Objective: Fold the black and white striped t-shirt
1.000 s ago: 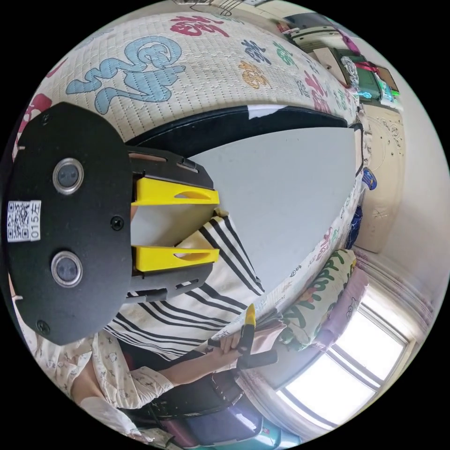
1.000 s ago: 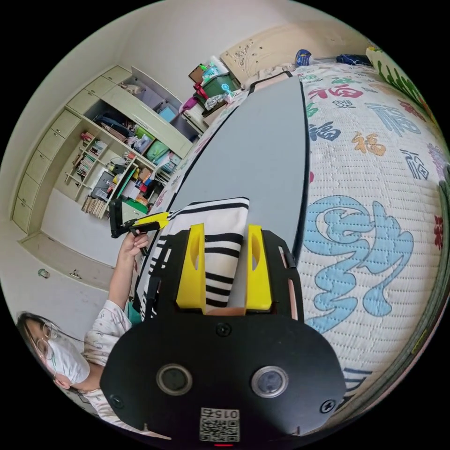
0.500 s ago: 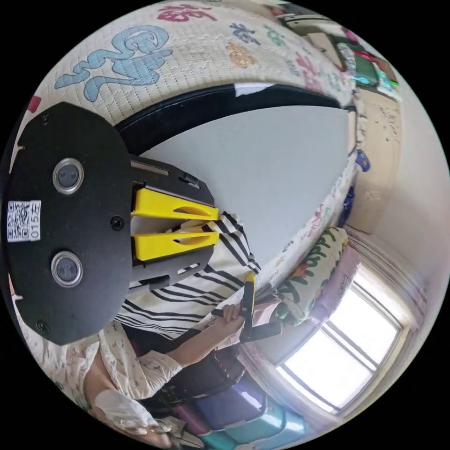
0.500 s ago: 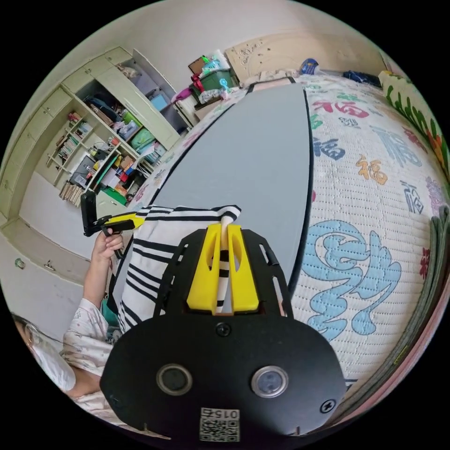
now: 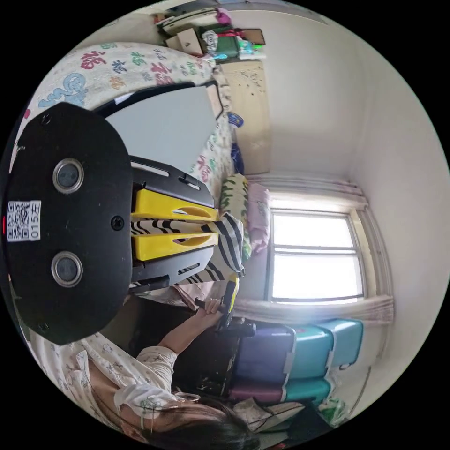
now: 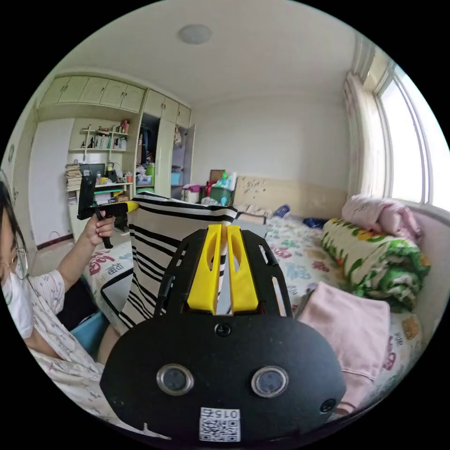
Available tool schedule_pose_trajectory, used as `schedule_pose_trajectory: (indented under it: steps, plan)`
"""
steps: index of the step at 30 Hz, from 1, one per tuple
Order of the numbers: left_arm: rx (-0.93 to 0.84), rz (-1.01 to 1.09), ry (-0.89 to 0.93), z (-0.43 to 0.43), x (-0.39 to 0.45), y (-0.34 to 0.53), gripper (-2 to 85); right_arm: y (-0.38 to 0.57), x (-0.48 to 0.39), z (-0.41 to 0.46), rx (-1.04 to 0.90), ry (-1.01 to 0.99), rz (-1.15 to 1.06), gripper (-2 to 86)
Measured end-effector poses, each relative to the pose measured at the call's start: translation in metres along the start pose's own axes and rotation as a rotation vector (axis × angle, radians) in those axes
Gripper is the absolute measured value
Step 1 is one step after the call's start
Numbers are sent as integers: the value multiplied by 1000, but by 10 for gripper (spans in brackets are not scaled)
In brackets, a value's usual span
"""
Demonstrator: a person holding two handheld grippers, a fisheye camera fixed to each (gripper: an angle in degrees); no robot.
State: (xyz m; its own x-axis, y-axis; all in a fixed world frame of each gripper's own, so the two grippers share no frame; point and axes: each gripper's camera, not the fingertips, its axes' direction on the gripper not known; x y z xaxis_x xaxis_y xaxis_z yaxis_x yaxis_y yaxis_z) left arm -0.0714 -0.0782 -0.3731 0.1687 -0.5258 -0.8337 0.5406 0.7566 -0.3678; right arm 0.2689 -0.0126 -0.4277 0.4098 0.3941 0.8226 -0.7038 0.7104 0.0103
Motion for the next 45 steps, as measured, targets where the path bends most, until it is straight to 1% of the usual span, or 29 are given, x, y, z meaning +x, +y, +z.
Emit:
schedule_pose_trajectory:
  steps: [4,7,11,13,14,16,17,19,20,22,23,25,29,32,35,38,41,44,45]
  plan:
    - [51,88,64,34,59,18,16,23,-29,-85,70,277,-109,-2]
    - [71,120,114,78,86,21,15,36,-18,-118,93,412,-114,-4]
    - [56,110,160,150,98,20,13,53,12,-126,101,557,-120,-5]
    - [42,98,169,201,99,21,13,66,40,-108,73,651,-131,-5]
    - [37,96,164,215,98,22,13,70,49,-102,66,667,-131,-5]
    - [7,73,150,274,87,25,13,87,95,-69,21,704,-110,-5]
    - [-2,62,151,289,83,26,13,91,109,-58,3,709,-103,-5]
    - [-47,14,158,356,57,33,13,113,170,-10,-68,725,-71,-5]
    - [-59,2,158,373,50,35,13,118,187,4,-87,726,-61,-5]
    - [-119,-40,148,444,23,44,14,141,260,62,-174,712,6,-5]
    - [-135,-51,144,462,16,47,14,147,279,76,-193,697,32,-5]
    - [-198,-85,134,527,-12,63,14,173,340,123,-232,665,102,-5]
    - [-232,-142,139,589,-55,87,15,205,394,162,-236,622,163,-5]
    - [-245,-201,146,626,-90,93,16,214,425,194,-278,627,152,-4]
    - [-281,-236,99,664,-118,97,17,222,456,243,-353,660,135,-3]
    - [-321,-231,59,693,-139,102,18,243,477,302,-449,740,48,-2]
    - [-394,-170,5,724,-158,101,20,272,500,364,-560,792,-30,-1]
    - [-492,-129,-53,761,-182,103,26,310,529,432,-726,852,-130,-4]
    - [-525,-105,-94,774,-192,105,30,331,540,461,-823,899,-187,-5]
